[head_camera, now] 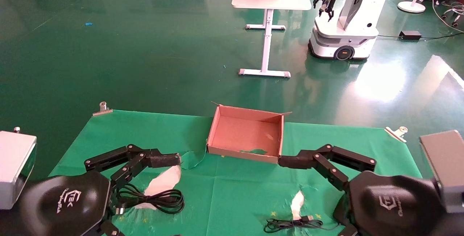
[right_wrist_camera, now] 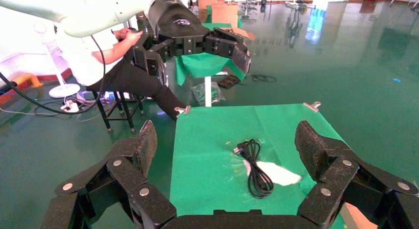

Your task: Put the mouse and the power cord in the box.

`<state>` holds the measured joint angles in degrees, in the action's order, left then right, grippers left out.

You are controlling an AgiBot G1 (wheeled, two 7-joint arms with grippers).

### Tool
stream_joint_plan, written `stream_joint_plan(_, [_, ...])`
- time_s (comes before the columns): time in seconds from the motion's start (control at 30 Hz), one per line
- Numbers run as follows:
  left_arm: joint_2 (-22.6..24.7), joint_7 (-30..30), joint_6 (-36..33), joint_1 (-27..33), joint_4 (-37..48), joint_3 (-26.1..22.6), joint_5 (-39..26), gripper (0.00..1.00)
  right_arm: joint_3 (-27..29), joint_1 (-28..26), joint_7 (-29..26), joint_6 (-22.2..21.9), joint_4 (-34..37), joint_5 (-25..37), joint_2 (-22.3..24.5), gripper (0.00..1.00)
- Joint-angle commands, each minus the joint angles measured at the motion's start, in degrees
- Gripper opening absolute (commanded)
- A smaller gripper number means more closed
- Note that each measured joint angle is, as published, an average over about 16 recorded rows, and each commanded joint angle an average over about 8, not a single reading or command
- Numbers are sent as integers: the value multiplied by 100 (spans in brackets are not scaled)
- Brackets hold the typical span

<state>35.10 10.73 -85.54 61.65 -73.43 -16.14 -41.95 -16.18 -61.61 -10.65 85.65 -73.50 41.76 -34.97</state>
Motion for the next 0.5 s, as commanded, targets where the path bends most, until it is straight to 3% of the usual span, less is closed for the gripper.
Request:
stream_joint_plan(0.03, [0, 0, 0, 0, 0, 0, 0, 100, 0, 0, 0, 0, 0, 0, 0, 100])
stream_joint_plan(0.5, [0, 0, 0, 0, 0, 0, 0, 100, 0, 0, 0, 0, 0, 0, 0, 100])
